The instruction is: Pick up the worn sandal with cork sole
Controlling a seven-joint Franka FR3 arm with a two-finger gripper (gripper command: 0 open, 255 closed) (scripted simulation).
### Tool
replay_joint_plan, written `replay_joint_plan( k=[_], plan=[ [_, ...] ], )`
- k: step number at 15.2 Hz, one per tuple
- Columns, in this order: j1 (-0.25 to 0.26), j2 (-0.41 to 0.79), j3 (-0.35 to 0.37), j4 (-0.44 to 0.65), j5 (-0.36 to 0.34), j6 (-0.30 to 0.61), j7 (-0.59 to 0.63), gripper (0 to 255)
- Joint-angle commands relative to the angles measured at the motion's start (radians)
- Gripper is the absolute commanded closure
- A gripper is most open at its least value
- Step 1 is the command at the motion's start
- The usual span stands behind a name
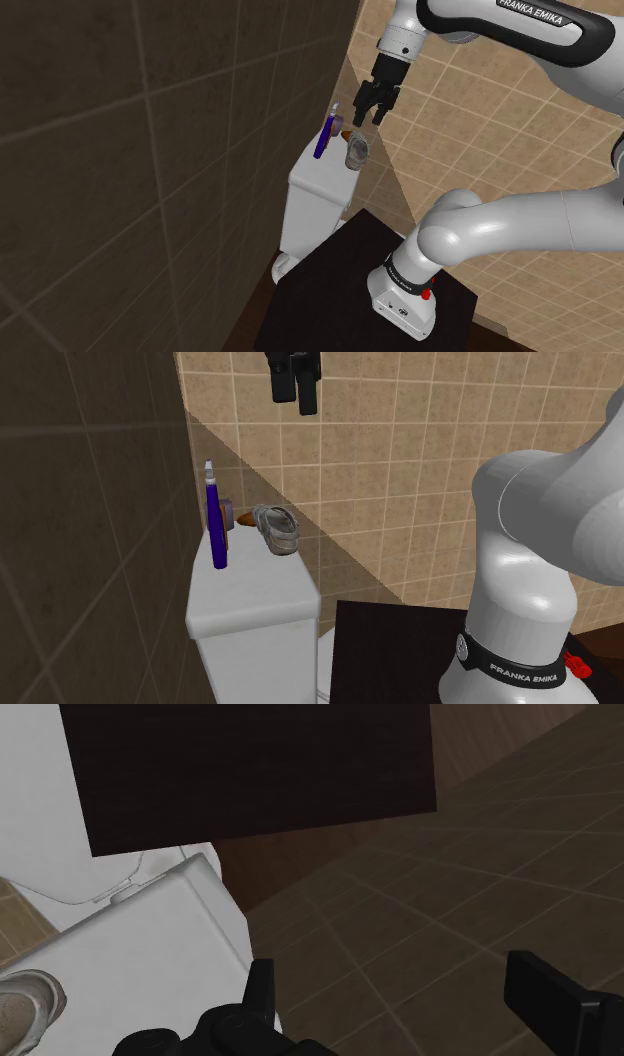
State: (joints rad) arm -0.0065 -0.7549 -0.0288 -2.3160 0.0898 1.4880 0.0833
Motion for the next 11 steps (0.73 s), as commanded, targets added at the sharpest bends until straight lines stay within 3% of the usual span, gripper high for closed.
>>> replay_joint_plan(
  k=[1,11],
  plan=[
    [0.0,0.0,0.0,0.0,0.0,0.0,0.0,0],
    [-0.066,0.117,-0.167,-0.071,-0.149,0.2,-0.215,0]
  ],
)
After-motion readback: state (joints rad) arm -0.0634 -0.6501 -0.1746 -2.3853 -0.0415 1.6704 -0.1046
